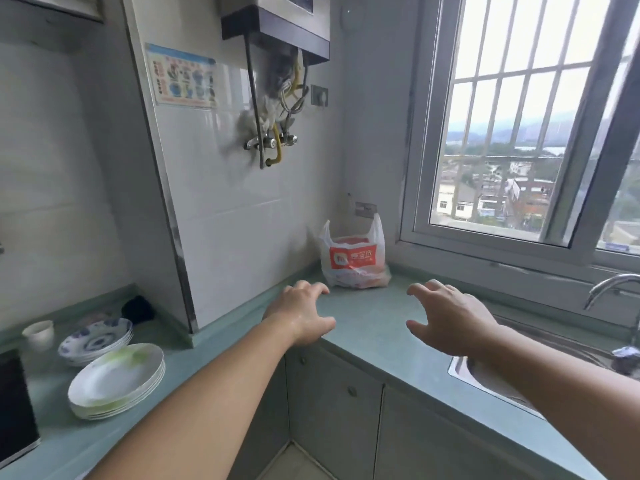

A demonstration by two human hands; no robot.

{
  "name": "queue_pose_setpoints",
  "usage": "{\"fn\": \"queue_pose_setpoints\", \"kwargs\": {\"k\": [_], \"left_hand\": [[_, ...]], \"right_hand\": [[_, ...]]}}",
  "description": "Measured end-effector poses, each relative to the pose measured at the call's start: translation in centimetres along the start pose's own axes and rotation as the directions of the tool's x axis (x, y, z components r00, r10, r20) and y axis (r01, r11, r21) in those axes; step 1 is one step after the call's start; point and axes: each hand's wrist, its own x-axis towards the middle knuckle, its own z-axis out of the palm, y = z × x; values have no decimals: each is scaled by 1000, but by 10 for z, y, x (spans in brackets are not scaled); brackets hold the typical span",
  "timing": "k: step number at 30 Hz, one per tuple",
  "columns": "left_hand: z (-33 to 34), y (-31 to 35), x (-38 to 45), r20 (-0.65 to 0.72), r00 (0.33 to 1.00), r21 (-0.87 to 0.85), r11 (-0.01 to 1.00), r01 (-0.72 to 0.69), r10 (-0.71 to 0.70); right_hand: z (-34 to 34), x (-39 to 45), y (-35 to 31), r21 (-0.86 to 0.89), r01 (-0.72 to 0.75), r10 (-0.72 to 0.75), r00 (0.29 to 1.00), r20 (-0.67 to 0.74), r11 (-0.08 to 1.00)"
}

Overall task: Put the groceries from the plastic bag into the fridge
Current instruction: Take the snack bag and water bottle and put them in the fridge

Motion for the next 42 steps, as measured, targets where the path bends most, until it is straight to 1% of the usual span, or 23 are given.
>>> {"fn": "queue_pose_setpoints", "kwargs": {"k": [4,10,15,19,25,32,34,37,39,42], "left_hand": [[20,-15,67,31,999,20,999,42,-43],[35,-10,185,46,996,61,996,72,-75],[39,-3,270,53,996,83,995,63,-68],[44,-3,332,49,998,42,998,45,-47],[74,-23,426,90,996,31,999,18,-20],[102,-72,564,151,988,-23,999,-39,42],[108,-83,600,169,982,-47,996,-74,81],[119,-87,646,155,978,-79,988,-130,141],[129,-84,669,157,972,-69,984,-165,174],[150,-82,694,198,955,-70,975,-211,221]], "right_hand": [[39,69,20,16,21,-21,1000,12,1000],[85,185,61,119,43,-47,998,31,992],[96,266,90,155,46,-53,998,37,987],[109,321,104,158,52,-58,998,34,986],[149,396,115,146,26,-38,996,76,989],[192,510,111,138,-40,21,990,138,990],[203,540,109,124,-55,36,987,155,991],[217,575,108,128,-95,71,982,176,987],[228,594,107,130,-103,78,980,184,986],[244,616,107,152,-118,89,979,186,981]]}}
